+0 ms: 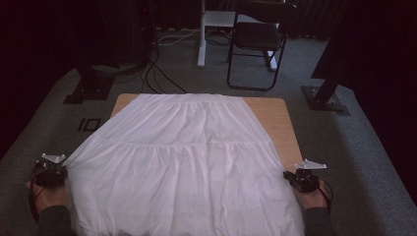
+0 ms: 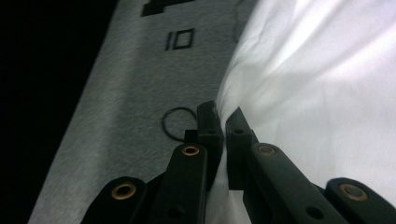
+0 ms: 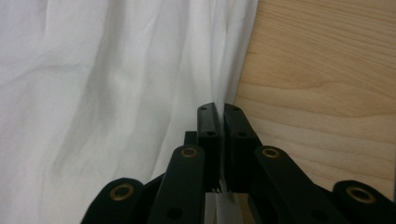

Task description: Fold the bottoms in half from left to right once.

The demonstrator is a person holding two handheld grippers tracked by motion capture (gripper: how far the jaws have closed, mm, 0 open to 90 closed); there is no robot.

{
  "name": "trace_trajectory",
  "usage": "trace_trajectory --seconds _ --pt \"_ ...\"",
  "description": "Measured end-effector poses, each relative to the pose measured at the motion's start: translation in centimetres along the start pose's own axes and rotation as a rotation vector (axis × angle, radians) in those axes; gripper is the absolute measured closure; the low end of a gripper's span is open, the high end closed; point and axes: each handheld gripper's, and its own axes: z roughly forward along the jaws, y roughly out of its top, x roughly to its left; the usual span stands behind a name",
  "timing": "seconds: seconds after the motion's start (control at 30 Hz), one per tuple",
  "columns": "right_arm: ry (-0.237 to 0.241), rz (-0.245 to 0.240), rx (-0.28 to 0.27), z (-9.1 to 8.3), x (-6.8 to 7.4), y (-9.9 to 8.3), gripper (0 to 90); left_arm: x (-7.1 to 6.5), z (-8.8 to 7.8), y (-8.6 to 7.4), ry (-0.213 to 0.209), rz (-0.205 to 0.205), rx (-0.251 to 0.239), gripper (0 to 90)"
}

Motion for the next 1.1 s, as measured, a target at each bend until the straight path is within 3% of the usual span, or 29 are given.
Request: trace_trajectory --seconds 0.1,0.23,0.43,0.5,0.57,0.77,0.97,1.03,1.07,1.1 --pt "0.012 0.010 -0.010 0.0 -0.2 -0.2 85.5 -1.2 -1.6 0.4 -0.040 0.044 -0.047 88.7" --pt "0.028 0.025 -0.024 0.0 -0.4 -0.3 83.0 -2.8 -4.8 1.1 -0.151 0.076 -0.154 88.5" --pt "0.029 0.025 -0.034 0.0 -0.4 -0.4 83.0 -5.6 -10.8 3.8 -0.394 0.184 -0.342 88.3" --pt "0.035 0.032 -0.040 0.1 -0.4 -0.5 82.5 -7.3 -12.6 4.9 -0.438 0.236 -0.381 88.3" --pt "0.037 0.033 -0.041 0.1 -0.4 -0.5 82.5 -9.5 -14.2 6.0 -0.458 0.295 -0.402 88.3" --pt "0.039 0.029 -0.047 0.2 -0.2 -0.4 81.7 -17.0 -17.2 9.1 -0.658 0.452 -0.468 88.2" --pt "0.040 0.023 -0.048 0.3 -0.1 -0.4 81.7 -25.6 -17.5 12.2 -0.886 0.579 -0.480 88.3" --pt "0.039 0.021 -0.047 0.3 0.0 -0.4 81.8 -28.9 -16.9 13.2 -0.937 0.621 -0.472 88.4" --pt "0.039 0.021 -0.047 0.3 0.0 -0.4 81.8 -28.9 -16.9 13.2 -0.937 0.621 -0.472 88.4" --pt "0.040 0.021 -0.047 0.3 0.0 -0.4 81.8 -32.0 -16.3 14.3 -0.988 0.633 -0.445 88.4"
